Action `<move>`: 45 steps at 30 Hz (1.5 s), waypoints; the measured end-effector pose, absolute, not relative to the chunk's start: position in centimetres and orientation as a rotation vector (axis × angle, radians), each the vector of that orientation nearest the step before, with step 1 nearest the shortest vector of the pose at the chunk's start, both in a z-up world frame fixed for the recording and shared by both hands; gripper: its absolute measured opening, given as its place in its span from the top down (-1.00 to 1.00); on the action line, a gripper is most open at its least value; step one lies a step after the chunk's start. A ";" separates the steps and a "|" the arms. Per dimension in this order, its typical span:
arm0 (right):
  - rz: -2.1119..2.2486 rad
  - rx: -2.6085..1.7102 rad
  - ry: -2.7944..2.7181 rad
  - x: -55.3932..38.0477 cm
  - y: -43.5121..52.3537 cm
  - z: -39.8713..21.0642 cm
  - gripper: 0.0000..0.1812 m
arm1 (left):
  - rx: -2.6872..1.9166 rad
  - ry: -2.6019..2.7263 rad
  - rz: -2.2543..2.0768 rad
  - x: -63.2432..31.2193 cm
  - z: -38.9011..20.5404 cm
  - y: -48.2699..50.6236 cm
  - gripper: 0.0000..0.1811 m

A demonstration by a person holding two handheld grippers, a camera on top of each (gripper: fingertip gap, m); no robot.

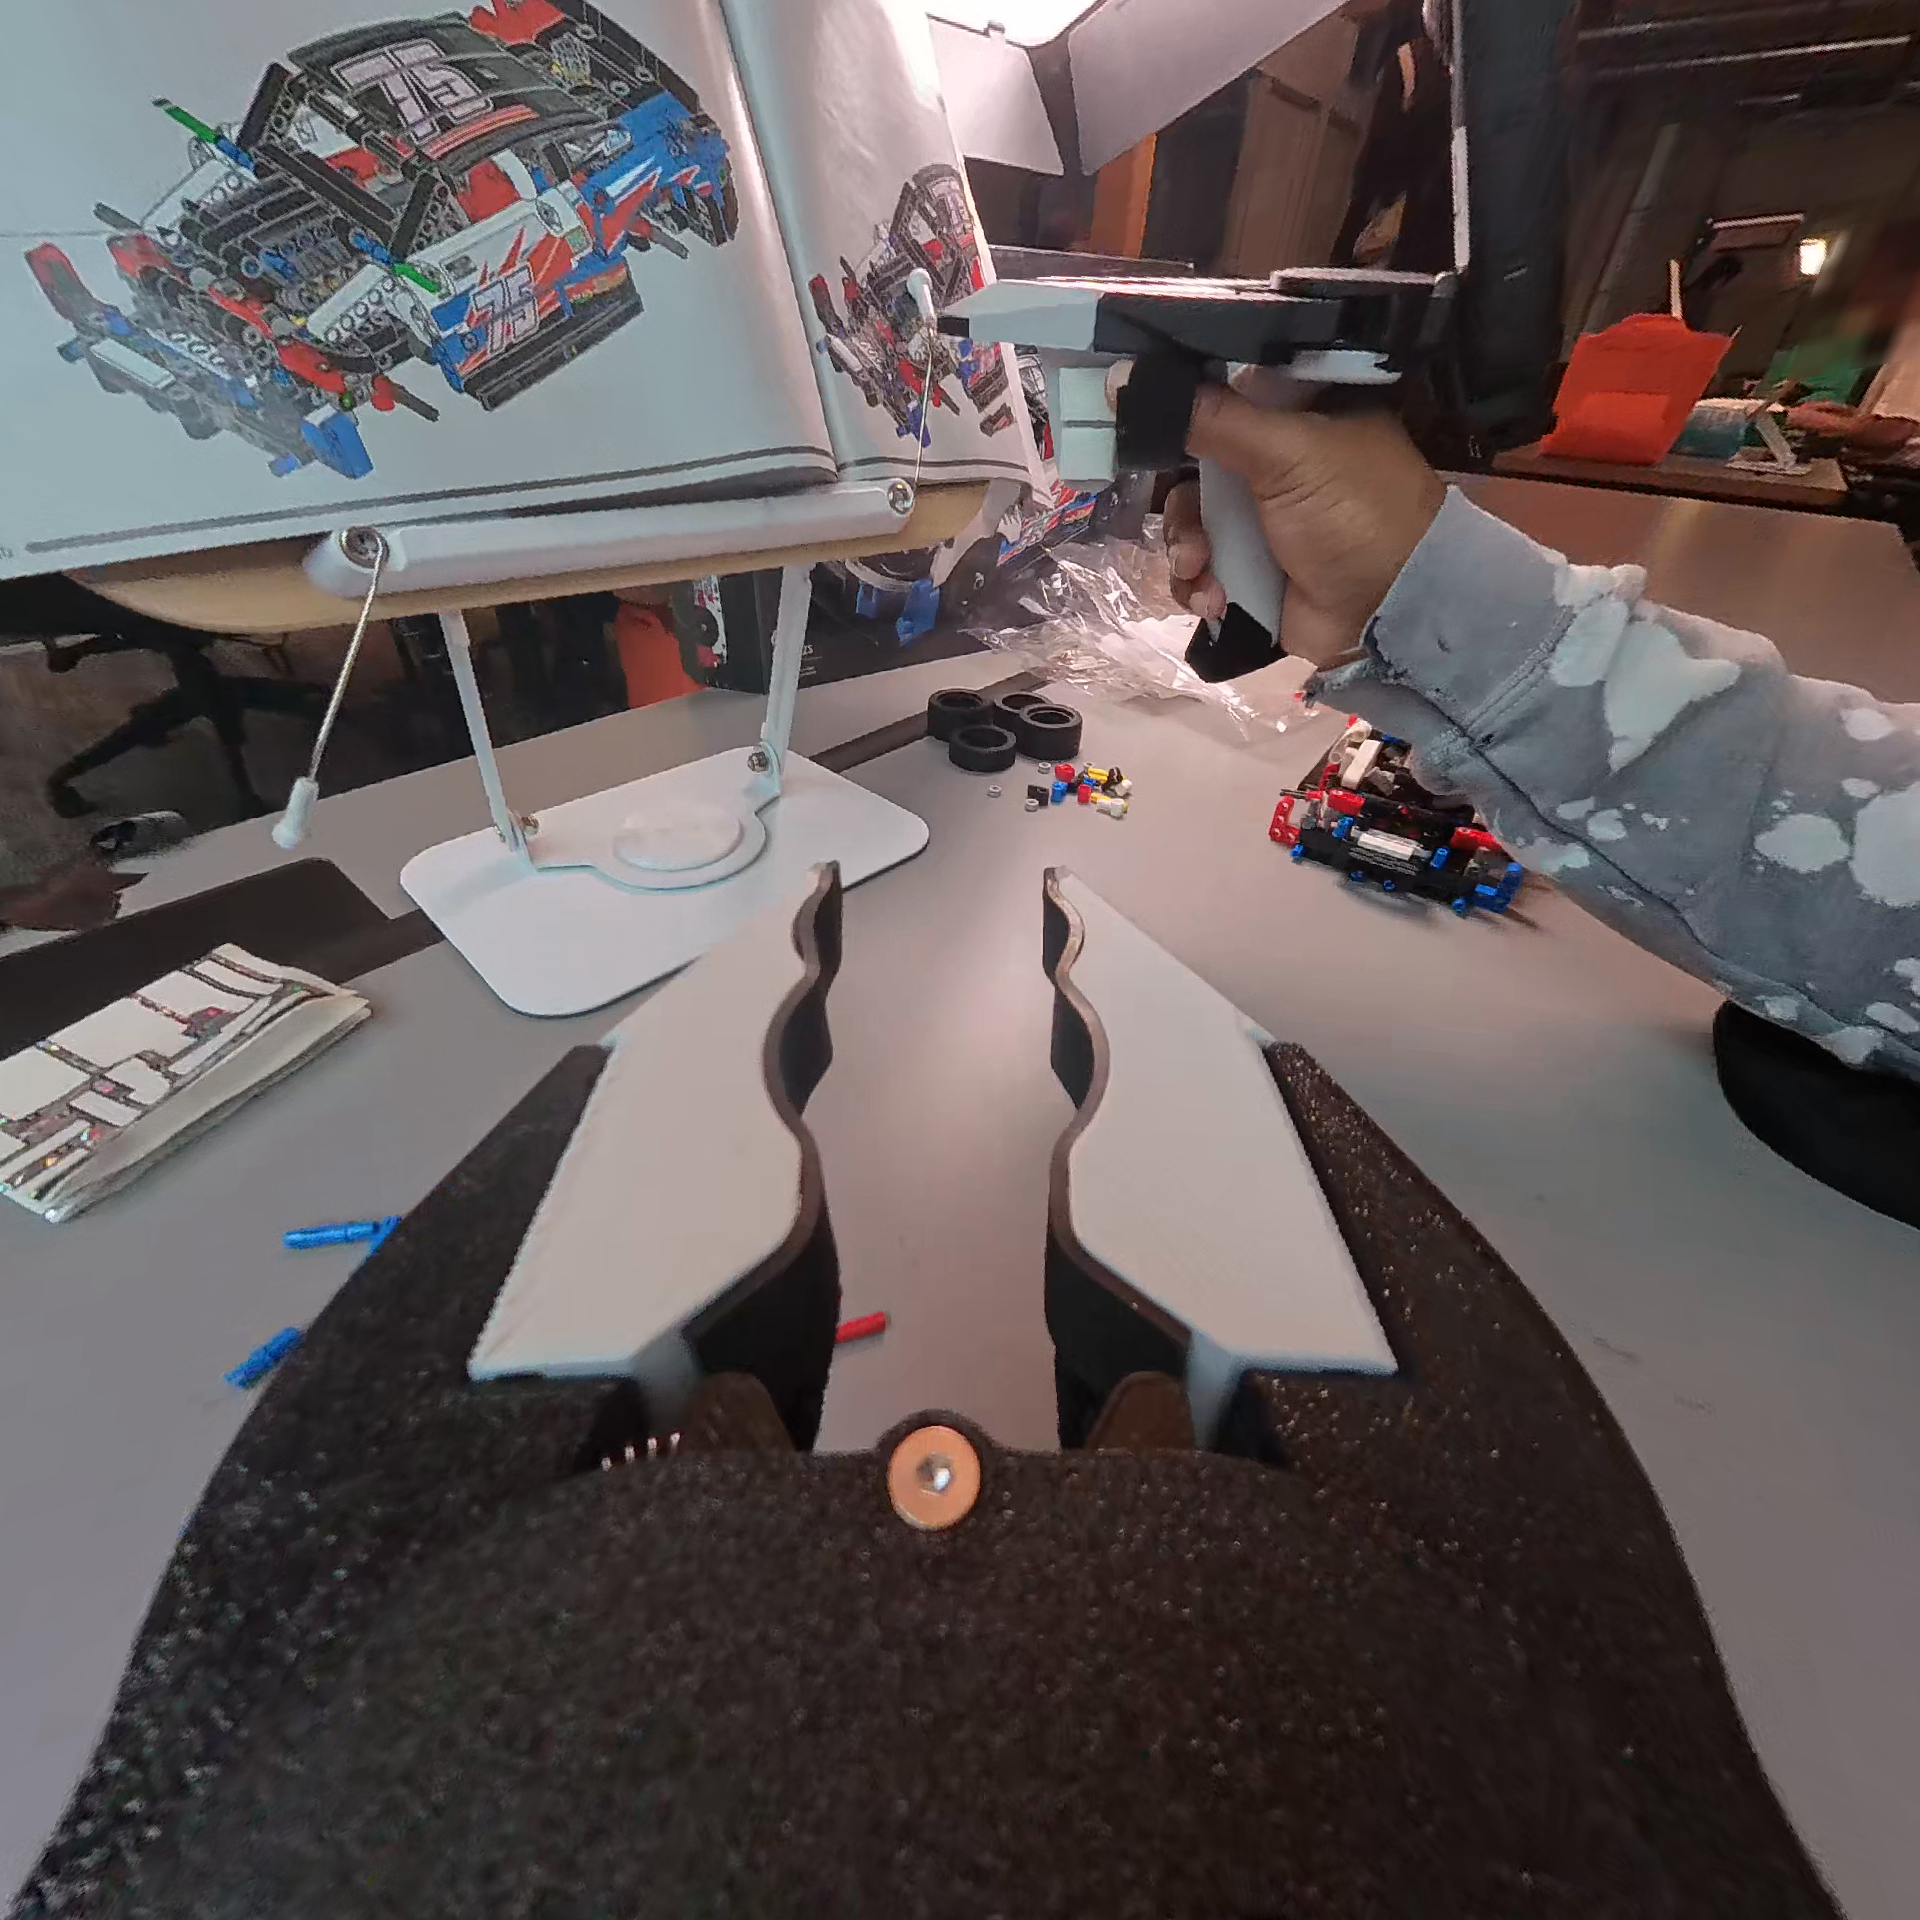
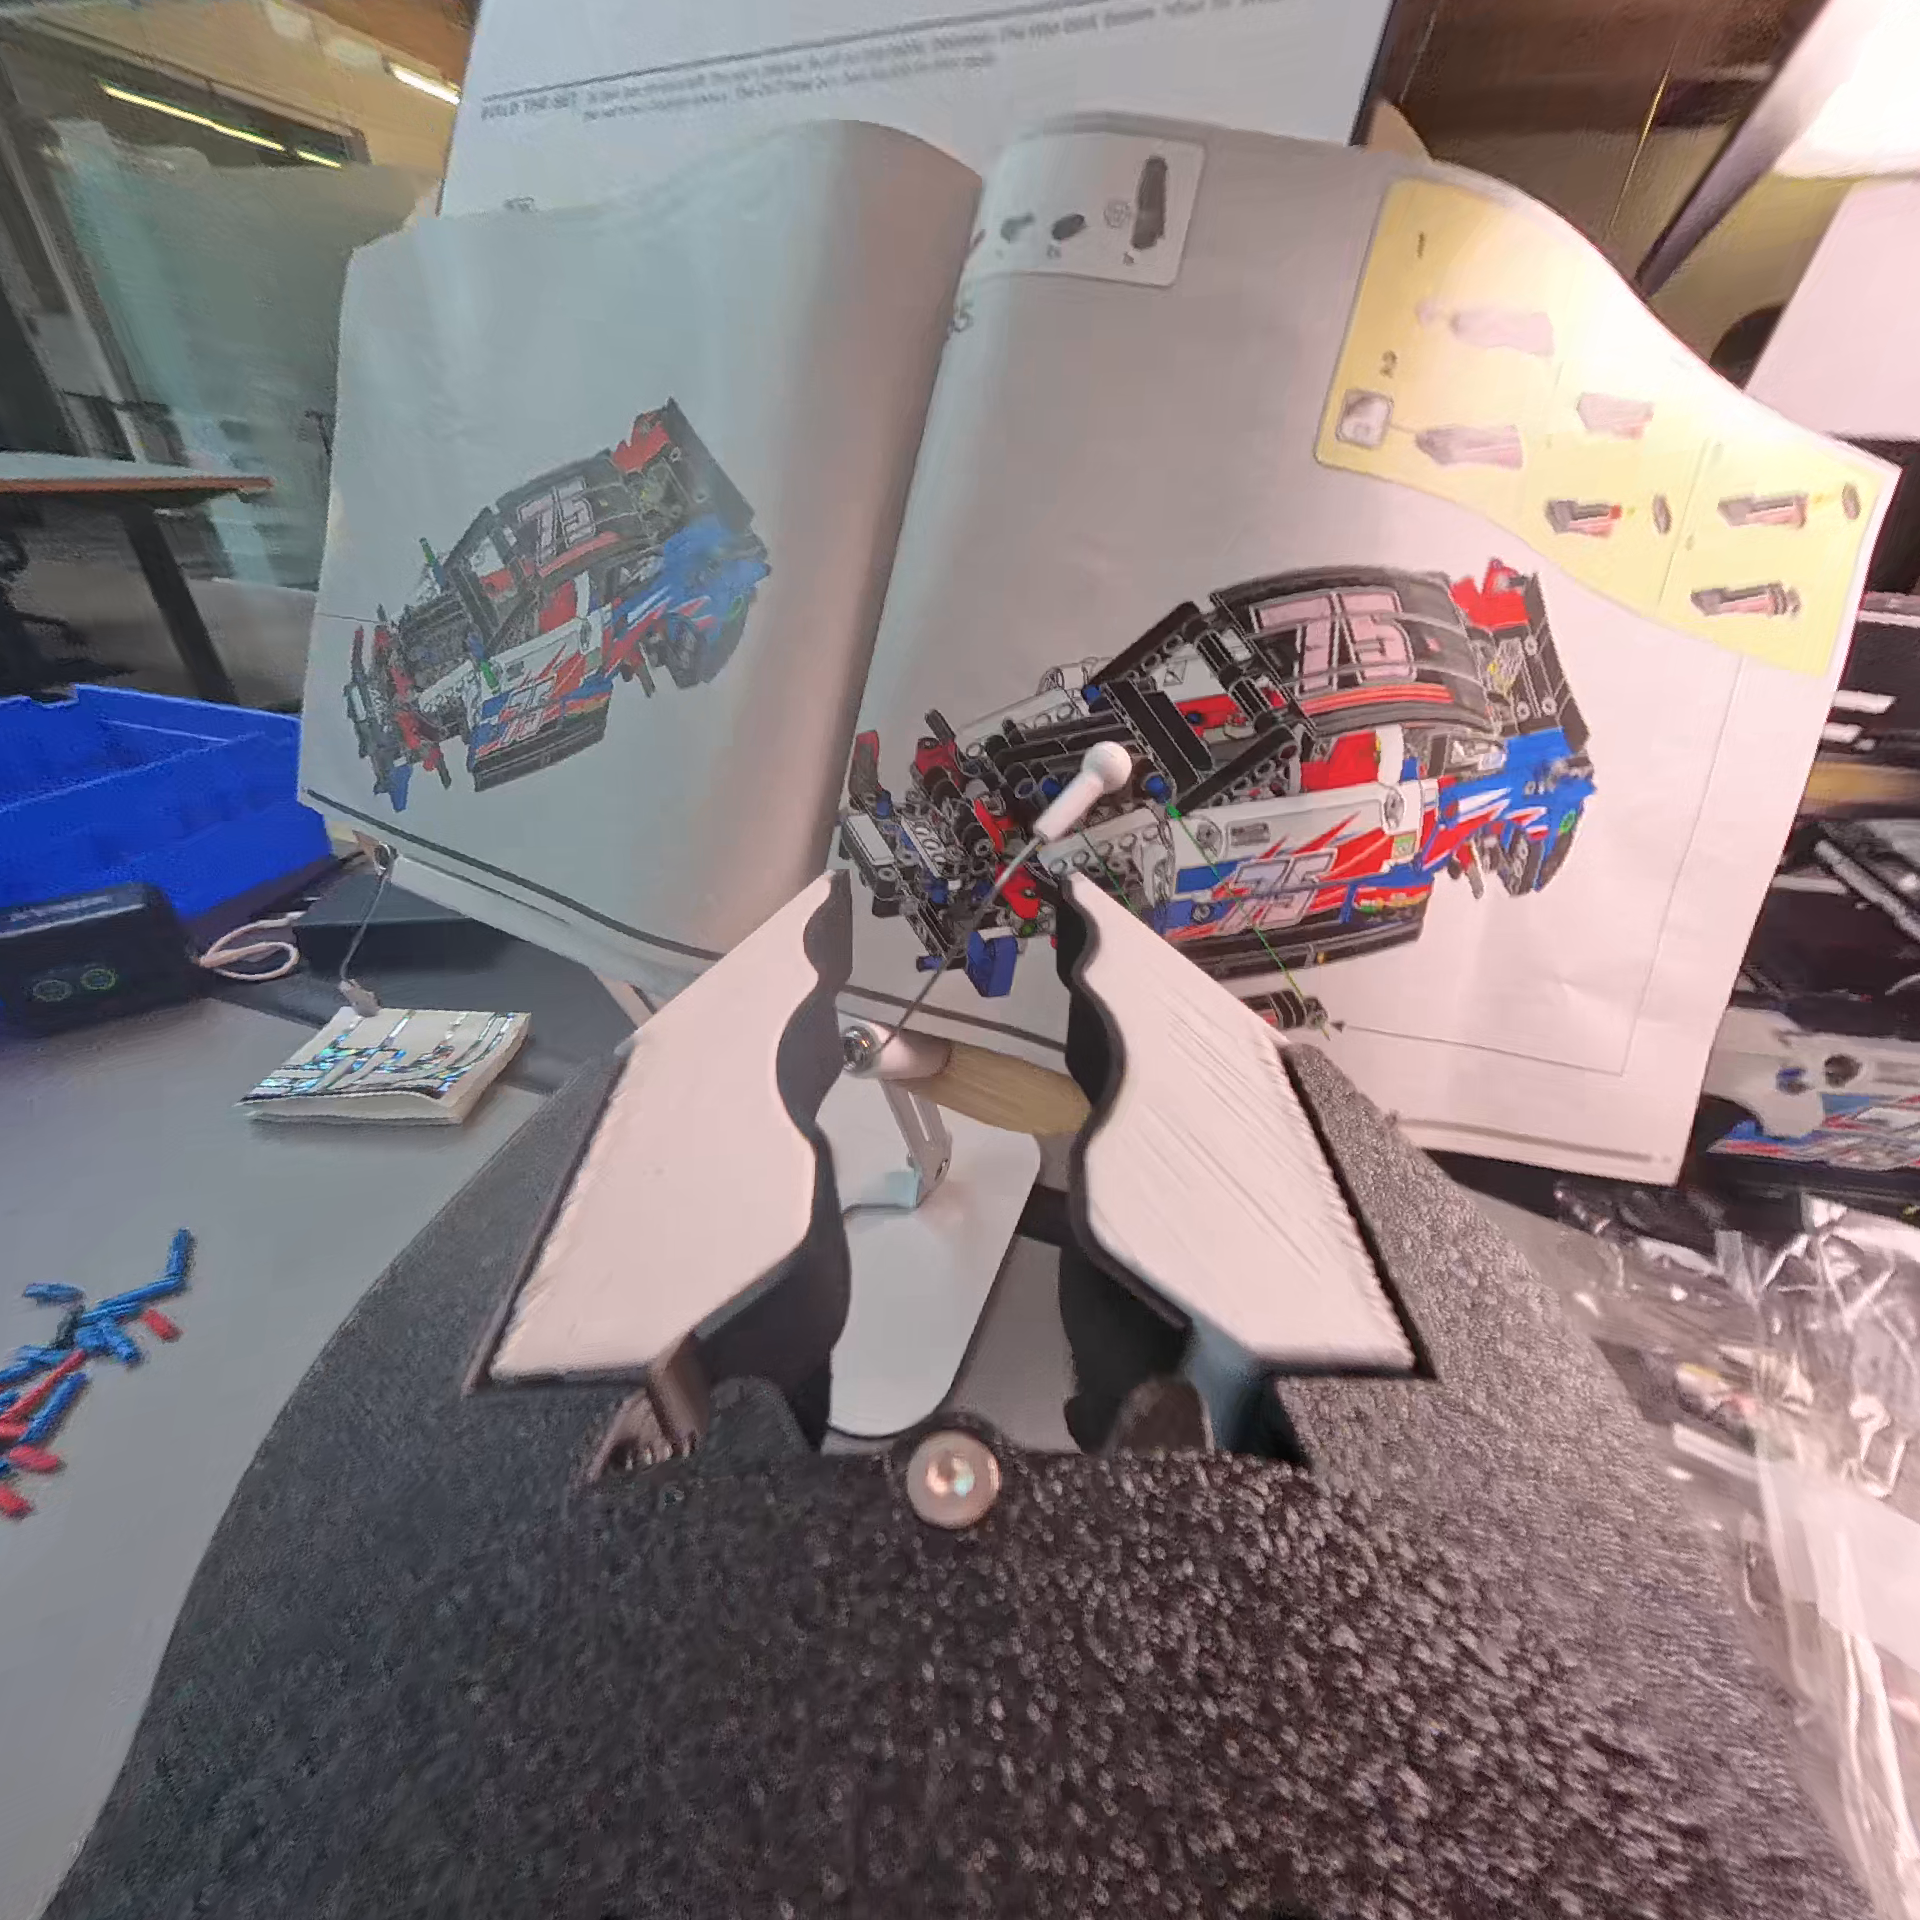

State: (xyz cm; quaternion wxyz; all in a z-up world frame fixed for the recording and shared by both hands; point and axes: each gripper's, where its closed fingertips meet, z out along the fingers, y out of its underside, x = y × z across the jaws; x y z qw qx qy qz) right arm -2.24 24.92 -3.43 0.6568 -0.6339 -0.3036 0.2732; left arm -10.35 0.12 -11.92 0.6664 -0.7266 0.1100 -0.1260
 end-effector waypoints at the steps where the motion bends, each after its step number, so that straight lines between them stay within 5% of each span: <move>1: 0.587 -1.407 -0.705 -2.8 24.5 -3.1 0.57 | -1.634 0.249 -0.279 -10.5 -11.7 0.7 0.59; 7: 0.342 -1.380 -0.831 -8.1 23.7 -3.1 0.16 | -1.584 0.227 -0.294 -11.2 -9.5 5.1 0.59; 33: 0.565 -1.313 -0.757 -4.5 25.3 -3.5 0.37 | -1.609 0.216 -0.312 -12.3 -11.5 5.1 0.60; 38: 0.554 -1.442 -0.612 -3.0 27.9 -5.3 0.20 | -1.614 0.220 -0.322 -12.2 -11.8 5.2 0.60; 45: 0.497 -1.432 -0.622 -3.2 29.0 -5.3 0.26 | -1.620 0.226 -0.330 -12.2 -12.1 5.1 0.60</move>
